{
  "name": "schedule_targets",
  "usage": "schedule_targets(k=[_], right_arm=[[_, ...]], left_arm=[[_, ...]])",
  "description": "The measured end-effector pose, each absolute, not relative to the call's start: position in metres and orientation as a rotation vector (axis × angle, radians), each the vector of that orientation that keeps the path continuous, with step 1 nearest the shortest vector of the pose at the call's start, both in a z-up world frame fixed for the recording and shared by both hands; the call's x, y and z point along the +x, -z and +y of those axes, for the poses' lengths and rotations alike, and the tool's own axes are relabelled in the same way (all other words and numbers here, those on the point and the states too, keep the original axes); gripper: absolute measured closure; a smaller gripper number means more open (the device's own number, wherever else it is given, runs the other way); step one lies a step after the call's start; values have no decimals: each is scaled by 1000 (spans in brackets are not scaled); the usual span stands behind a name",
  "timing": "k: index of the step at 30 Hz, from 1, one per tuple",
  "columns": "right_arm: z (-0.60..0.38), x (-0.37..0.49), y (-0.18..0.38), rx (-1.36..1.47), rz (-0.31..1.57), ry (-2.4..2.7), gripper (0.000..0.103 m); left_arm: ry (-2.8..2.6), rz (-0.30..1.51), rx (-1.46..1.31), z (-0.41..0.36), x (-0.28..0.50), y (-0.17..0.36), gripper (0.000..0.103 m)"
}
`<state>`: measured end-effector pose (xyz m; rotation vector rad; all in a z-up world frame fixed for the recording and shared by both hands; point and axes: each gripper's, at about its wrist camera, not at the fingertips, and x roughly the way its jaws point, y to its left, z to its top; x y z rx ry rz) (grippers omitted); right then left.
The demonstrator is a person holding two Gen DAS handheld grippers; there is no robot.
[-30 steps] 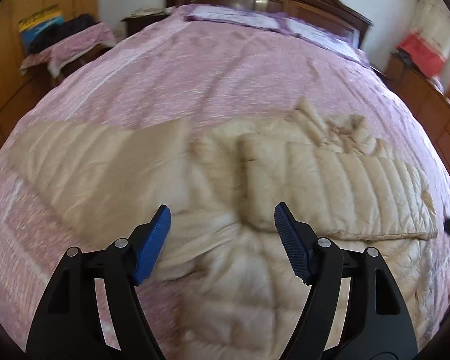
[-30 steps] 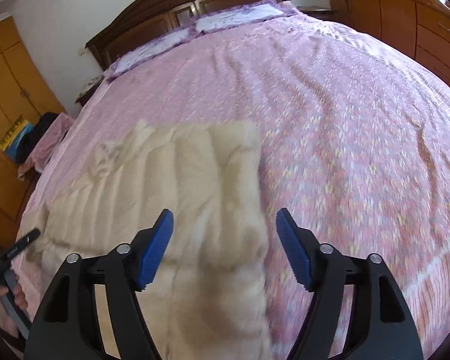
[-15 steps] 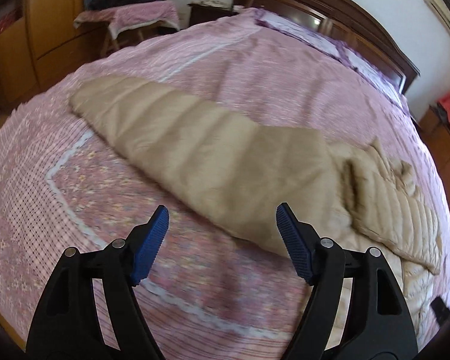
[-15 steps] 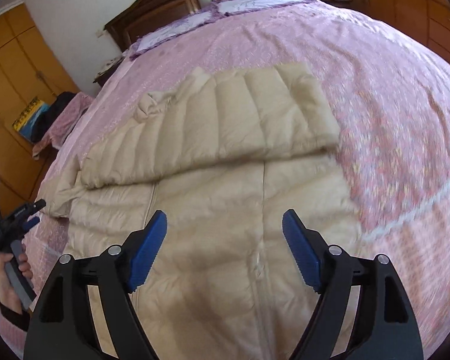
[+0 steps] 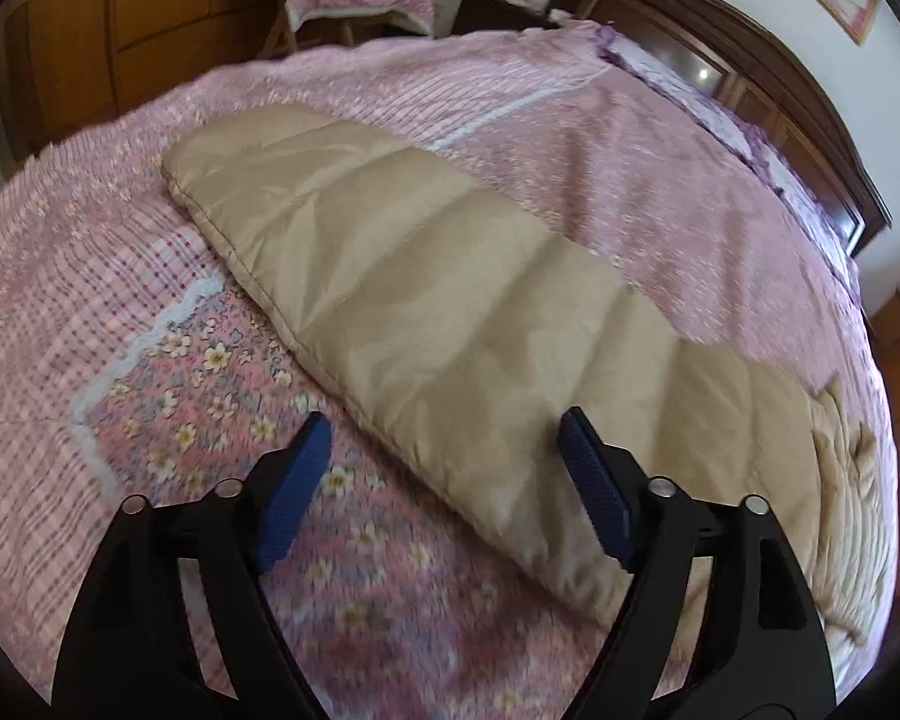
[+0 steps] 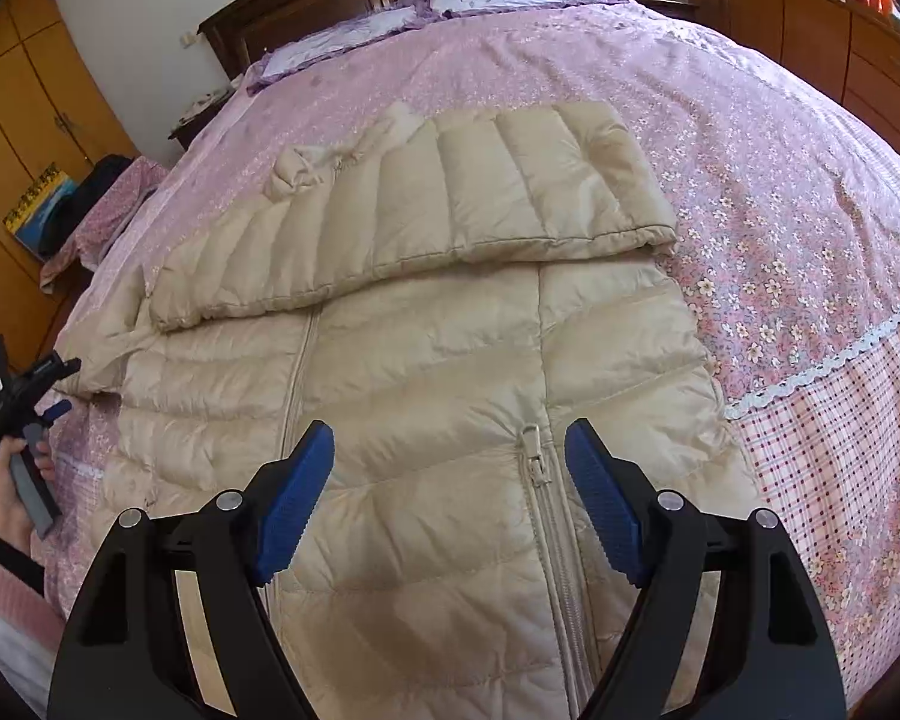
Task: Fold large clothes
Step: 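Move the left tool to the other jacket sleeve, then grasp the other sleeve cuff with the left tool and lift it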
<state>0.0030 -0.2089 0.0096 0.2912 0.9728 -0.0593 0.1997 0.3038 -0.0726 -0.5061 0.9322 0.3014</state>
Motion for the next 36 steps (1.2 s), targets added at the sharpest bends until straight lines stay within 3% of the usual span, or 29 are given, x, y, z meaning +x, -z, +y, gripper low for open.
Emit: schedule_targets(k=[5,10,12,17,36], right_arm=[[-209,5,-1,290,995,76,26],[-207,8,9,288,1013,89,26],[-207,8,9,283,1011,88,26],[-210,9,9,295,1011,73,26],[-205,-1,-7,263,967,9,9]], left_arm=[[-306,934,-571,313,208,85,19],[-344,947,-415,293,224,89,21],[-346,945,-337,285,227,90,33],[-258,926,-349,281,223,82,91],[-173,665,-266,267,118,-44,96]])
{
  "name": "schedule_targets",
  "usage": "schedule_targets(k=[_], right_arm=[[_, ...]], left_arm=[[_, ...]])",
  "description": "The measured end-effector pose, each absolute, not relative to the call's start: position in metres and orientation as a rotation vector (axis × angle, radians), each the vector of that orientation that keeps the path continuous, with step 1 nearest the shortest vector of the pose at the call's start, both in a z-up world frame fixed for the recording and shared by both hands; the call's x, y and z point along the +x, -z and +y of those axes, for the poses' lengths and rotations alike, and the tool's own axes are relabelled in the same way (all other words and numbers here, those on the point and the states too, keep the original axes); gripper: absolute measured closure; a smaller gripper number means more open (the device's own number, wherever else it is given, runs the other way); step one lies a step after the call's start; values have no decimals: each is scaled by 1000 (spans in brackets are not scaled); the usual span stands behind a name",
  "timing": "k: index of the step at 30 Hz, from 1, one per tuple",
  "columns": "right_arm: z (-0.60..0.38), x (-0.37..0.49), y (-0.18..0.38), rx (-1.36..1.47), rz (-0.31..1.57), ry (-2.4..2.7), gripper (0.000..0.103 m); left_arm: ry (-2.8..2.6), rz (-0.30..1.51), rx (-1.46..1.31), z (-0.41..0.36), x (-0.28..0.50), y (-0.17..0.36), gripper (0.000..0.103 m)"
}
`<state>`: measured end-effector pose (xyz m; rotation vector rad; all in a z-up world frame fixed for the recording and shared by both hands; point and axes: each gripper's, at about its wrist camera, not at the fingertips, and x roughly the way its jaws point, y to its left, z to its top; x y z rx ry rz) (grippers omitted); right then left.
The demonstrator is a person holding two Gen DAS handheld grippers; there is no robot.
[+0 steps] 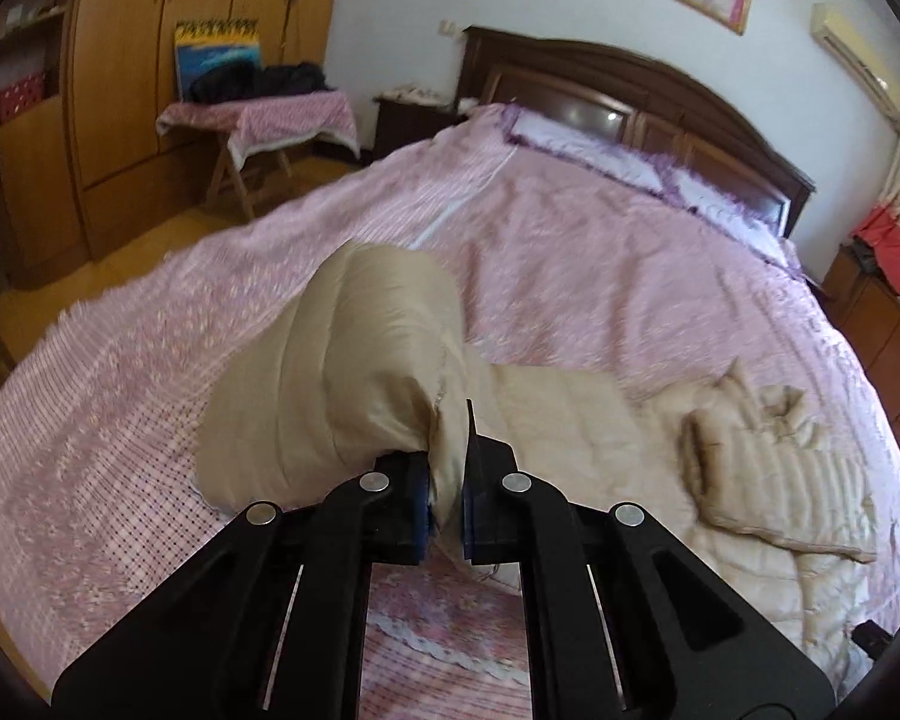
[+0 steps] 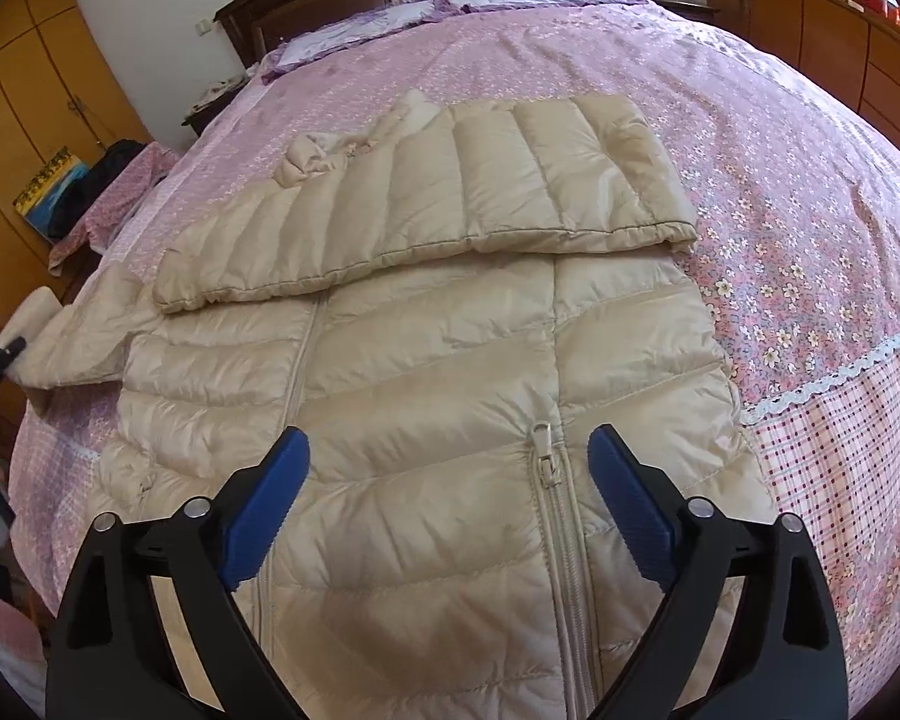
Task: Fold large clothes
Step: 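Grasp the other sleeve cuff with the left tool and lift it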
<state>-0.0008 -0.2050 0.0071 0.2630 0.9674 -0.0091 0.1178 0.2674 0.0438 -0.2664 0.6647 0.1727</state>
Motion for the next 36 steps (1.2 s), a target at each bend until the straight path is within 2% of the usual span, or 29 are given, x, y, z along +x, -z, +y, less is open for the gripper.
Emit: schedule_targets(k=[18,27,36], right_arm=[[-232,-25,-20,292,958,17,9],[-255,-34,-28,342,922,46,9],[-269,-33,-22,339,929,74,9]], left_arm=[[85,538,-199,143,108,-124,96],[200,536,-211,71,126,-128,96],[273,594,-195,-4,150,-104,96]])
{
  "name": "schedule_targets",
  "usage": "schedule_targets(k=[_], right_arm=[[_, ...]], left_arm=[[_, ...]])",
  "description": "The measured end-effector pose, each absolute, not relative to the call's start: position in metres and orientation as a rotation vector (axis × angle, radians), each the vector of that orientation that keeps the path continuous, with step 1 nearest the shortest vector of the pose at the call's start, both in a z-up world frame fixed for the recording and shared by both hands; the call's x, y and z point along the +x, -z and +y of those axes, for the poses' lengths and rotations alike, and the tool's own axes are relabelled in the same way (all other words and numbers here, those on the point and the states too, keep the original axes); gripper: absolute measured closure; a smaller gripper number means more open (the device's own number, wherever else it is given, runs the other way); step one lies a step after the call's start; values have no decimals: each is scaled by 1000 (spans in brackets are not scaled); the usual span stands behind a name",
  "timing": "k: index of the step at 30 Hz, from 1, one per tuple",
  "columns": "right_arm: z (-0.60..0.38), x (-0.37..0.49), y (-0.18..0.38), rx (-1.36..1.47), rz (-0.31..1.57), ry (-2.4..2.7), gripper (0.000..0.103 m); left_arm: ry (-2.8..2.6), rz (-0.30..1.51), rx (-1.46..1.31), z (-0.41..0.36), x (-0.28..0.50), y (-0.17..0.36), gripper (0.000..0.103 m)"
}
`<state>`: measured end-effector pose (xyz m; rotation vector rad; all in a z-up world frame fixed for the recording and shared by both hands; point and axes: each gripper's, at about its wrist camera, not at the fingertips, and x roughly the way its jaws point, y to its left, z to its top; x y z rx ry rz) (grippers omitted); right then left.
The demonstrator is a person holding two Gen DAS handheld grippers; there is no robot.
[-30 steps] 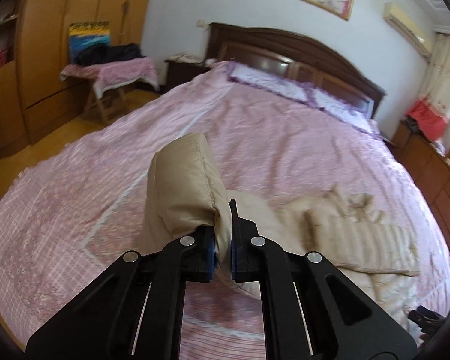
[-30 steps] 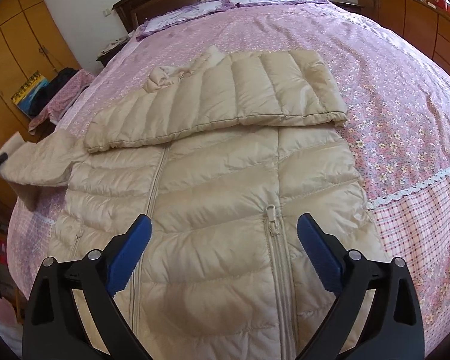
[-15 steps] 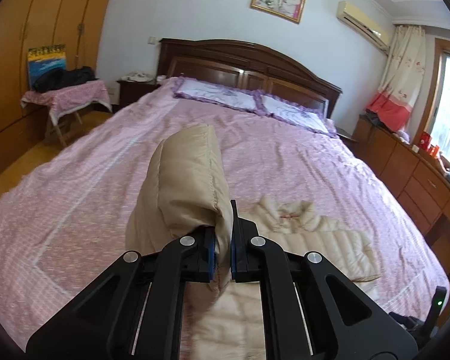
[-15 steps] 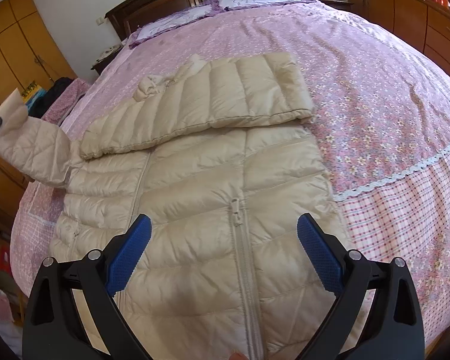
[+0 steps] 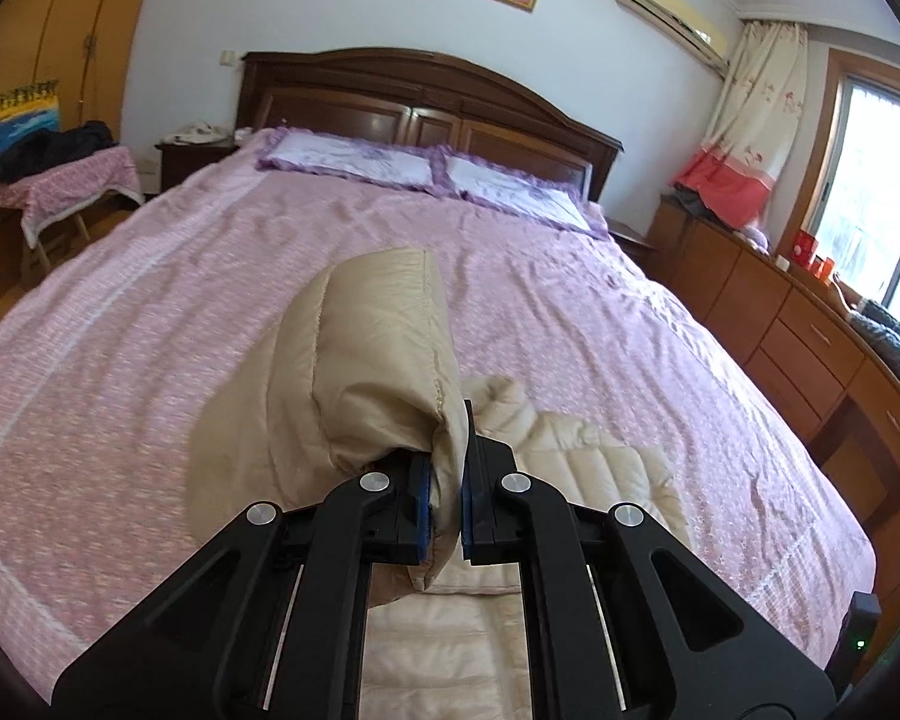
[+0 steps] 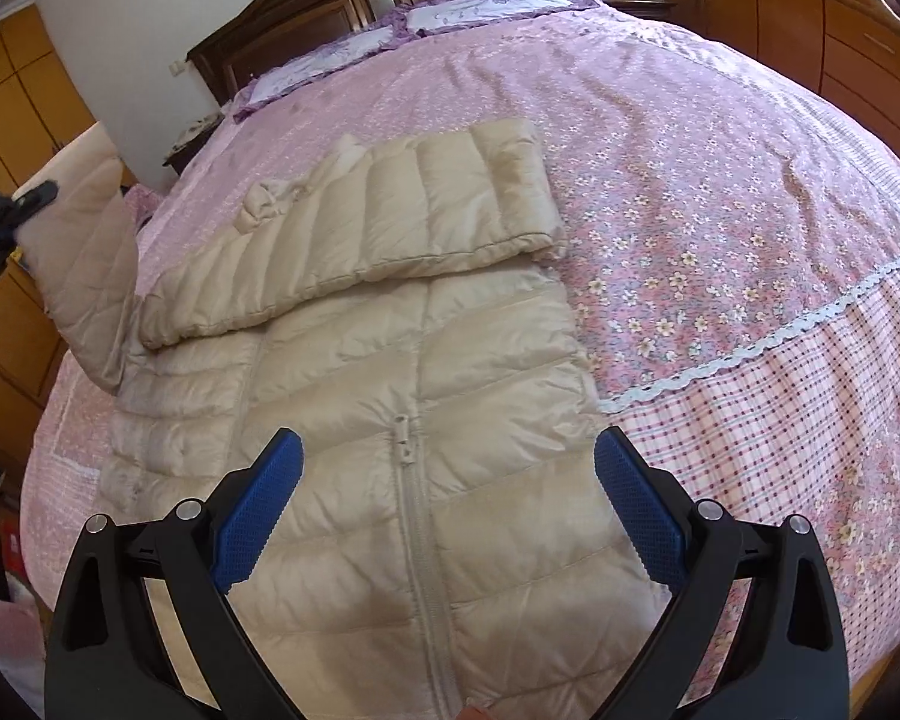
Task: Fold large clothes
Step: 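Grasp the other sleeve cuff with the left tool and lift it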
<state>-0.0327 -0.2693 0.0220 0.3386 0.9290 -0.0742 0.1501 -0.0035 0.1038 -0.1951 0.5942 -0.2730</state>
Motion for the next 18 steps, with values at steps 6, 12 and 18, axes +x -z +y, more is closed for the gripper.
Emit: schedule_targets(k=[6,12,18], right_arm=[[-282,-32,-21,372,913,87,9],[-288,-32,-19,377,909,91,9],[-294,-33,-13,397,915,95,9]], left_arm=[[306,673,-182,-38,163,-70,96],[329,757,-167,-62,166,-32,96],[345,840,-158,-79,170,2,96]])
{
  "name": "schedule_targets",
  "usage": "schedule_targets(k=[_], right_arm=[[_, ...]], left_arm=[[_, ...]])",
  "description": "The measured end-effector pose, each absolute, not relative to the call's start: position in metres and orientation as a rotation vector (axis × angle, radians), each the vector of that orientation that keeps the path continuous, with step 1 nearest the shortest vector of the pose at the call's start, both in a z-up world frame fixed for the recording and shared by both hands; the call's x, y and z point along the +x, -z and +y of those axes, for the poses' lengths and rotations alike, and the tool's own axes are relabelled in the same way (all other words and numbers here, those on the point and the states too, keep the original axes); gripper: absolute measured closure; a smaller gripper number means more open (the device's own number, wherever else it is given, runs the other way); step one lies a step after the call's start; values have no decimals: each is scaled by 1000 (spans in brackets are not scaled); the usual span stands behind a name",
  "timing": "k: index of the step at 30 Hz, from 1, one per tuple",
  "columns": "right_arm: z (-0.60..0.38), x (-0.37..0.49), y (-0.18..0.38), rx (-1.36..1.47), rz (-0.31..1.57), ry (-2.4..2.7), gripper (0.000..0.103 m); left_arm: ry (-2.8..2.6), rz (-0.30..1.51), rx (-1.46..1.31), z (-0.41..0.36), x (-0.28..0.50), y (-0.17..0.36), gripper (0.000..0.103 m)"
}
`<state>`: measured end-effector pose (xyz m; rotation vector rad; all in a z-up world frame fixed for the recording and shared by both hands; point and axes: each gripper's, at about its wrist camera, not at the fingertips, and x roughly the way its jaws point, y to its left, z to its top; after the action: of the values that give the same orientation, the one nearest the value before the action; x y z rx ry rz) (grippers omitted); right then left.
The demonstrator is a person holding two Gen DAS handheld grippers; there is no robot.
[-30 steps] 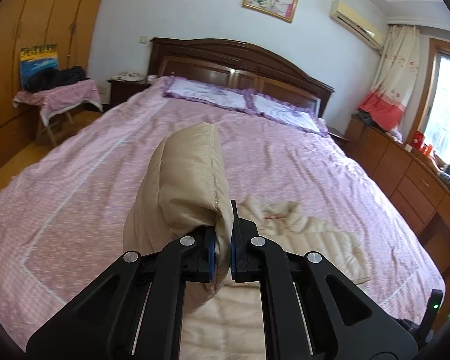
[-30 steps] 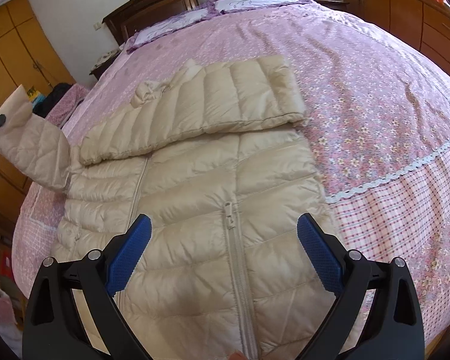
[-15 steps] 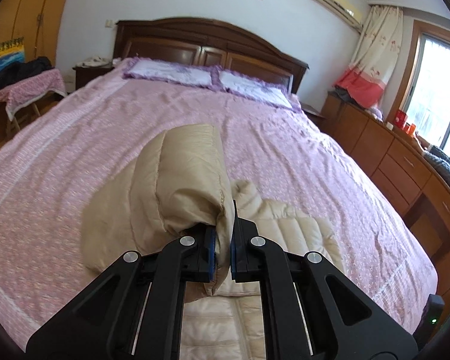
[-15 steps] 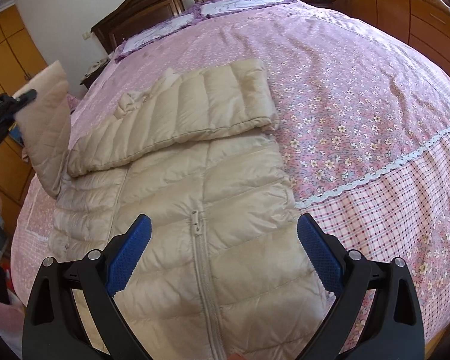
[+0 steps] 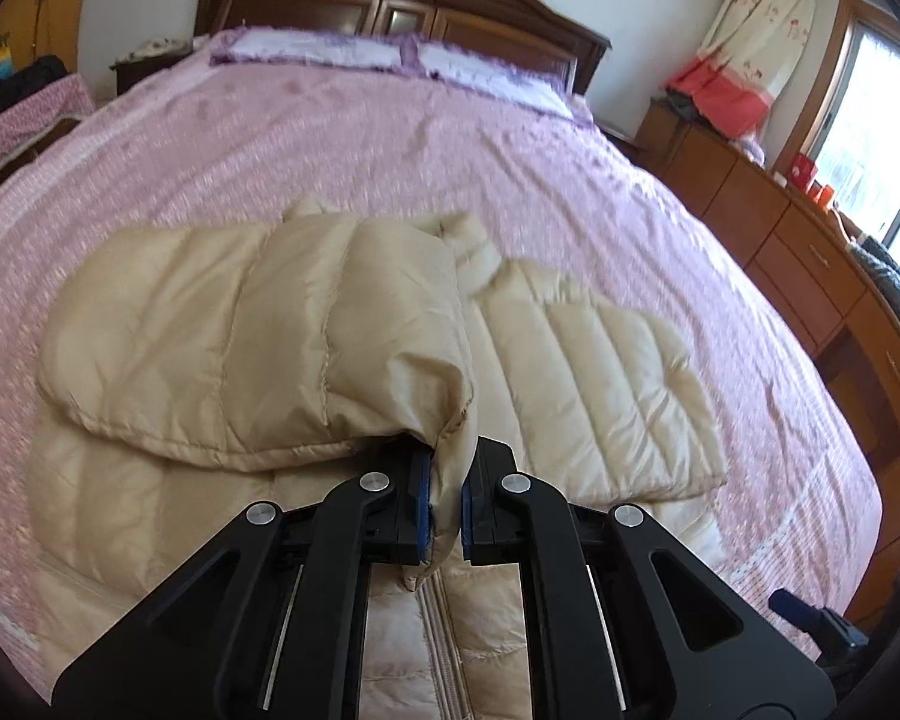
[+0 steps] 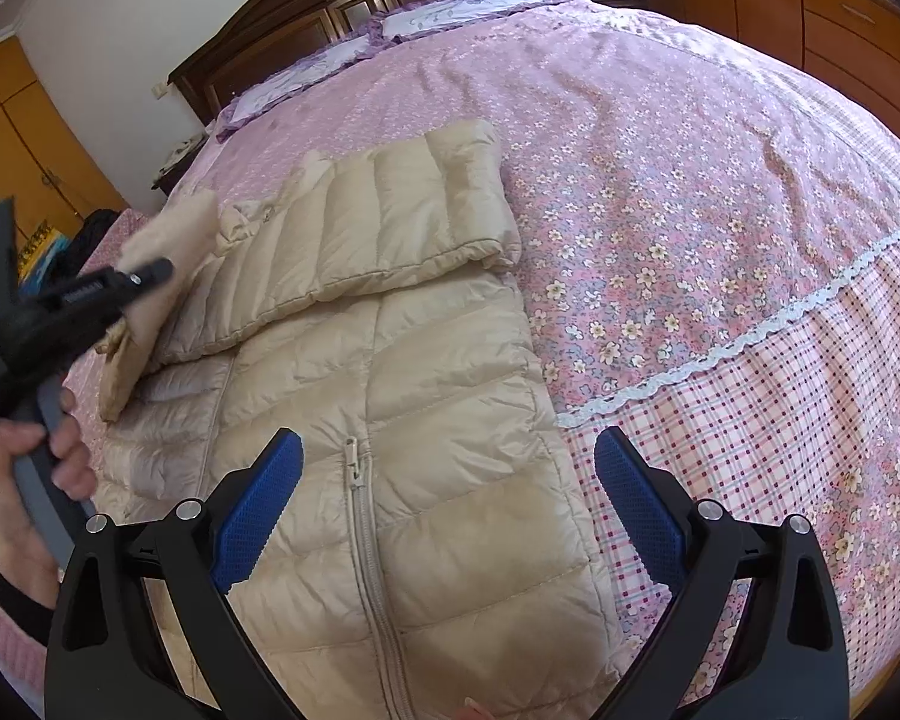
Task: Fold large clothes
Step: 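Grasp the other sleeve cuff with the left tool and lift it, then lay the sleeve across the jacket body with the left tool and release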
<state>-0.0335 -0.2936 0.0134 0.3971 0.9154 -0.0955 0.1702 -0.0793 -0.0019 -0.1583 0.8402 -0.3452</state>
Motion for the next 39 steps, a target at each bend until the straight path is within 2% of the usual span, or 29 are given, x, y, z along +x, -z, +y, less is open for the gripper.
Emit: schedule_targets(k=[14,16,18,20,23,26,39], right_arm=[[-302,-37,-3,417,927,115,9],[-304,-37,-2,421,929,118,9],[-305,-38,-2,422,928,121,9],[-305,-39,-3,423,926,120,9],[-306,-39,-5,422,923,120,9],[-305,-41,-6,421,918,118,9],[-291,-39,-15,396,908,88,9]], left_arm=[[336,929,-131,-99,185,41,94],[339,931,-138,-98,185,40,86],[352,942,-164,-96,184,39,72],[368,950,-183,-96,181,36,50],[387,963,-186,-98,173,29,38],[413,971,-187,-95,159,18,31],[293,959,-107,-33,104,-6,30]])
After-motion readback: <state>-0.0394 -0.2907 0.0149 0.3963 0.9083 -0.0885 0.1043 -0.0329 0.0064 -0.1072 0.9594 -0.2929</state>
